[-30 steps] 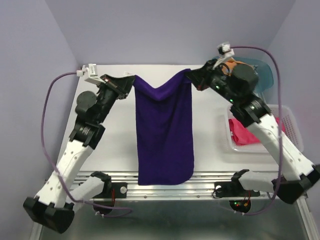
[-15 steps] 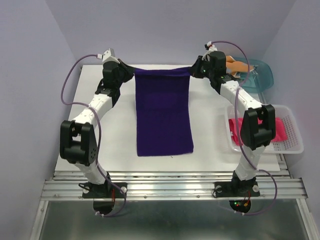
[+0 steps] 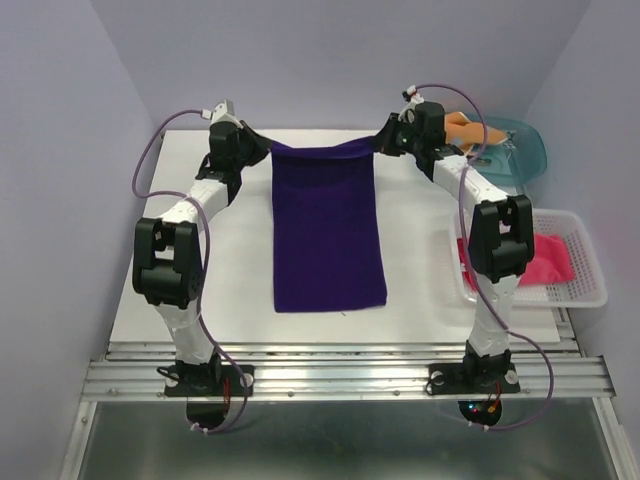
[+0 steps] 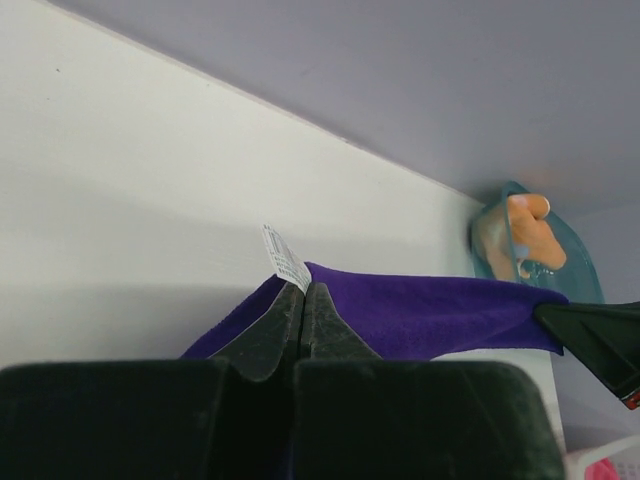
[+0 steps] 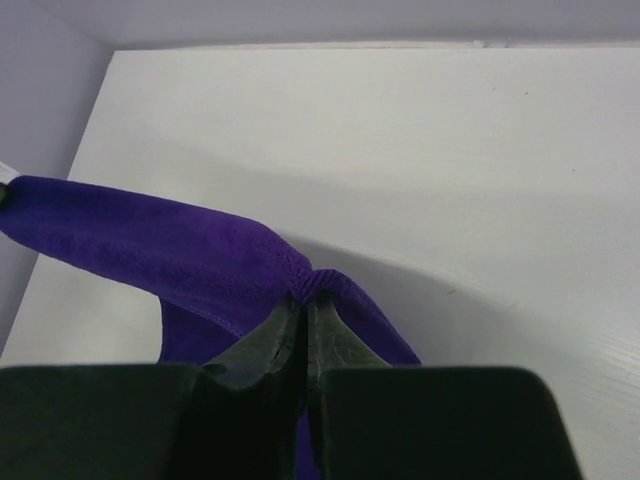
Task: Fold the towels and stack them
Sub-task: Fold the towel
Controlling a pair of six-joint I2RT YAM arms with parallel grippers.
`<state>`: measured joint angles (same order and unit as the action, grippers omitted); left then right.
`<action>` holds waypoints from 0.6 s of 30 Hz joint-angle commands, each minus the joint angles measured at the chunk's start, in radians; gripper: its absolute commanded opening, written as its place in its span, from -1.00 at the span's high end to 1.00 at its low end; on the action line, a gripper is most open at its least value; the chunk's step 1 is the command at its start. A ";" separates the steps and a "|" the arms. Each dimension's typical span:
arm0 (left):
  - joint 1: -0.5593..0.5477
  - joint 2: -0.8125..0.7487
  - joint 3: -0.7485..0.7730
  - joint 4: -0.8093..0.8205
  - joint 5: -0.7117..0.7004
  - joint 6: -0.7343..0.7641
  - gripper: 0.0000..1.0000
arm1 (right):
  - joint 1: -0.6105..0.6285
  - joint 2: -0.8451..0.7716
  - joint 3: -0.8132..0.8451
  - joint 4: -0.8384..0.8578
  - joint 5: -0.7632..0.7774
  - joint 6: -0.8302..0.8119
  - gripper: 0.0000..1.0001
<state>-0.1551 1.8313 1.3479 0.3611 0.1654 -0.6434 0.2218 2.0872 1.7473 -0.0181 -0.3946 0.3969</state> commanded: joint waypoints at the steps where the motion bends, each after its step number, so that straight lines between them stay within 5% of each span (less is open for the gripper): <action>1: 0.009 -0.116 -0.055 0.059 0.043 0.005 1.00 | -0.007 -0.113 -0.104 0.082 -0.052 0.025 0.99; 18: -0.067 -0.569 -0.689 0.125 -0.003 -0.104 1.00 | 0.091 -0.504 -0.728 0.144 -0.029 0.125 0.99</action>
<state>-0.2070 1.3746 0.7692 0.4370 0.1932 -0.7155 0.2867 1.6794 1.1069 0.0666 -0.4583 0.5030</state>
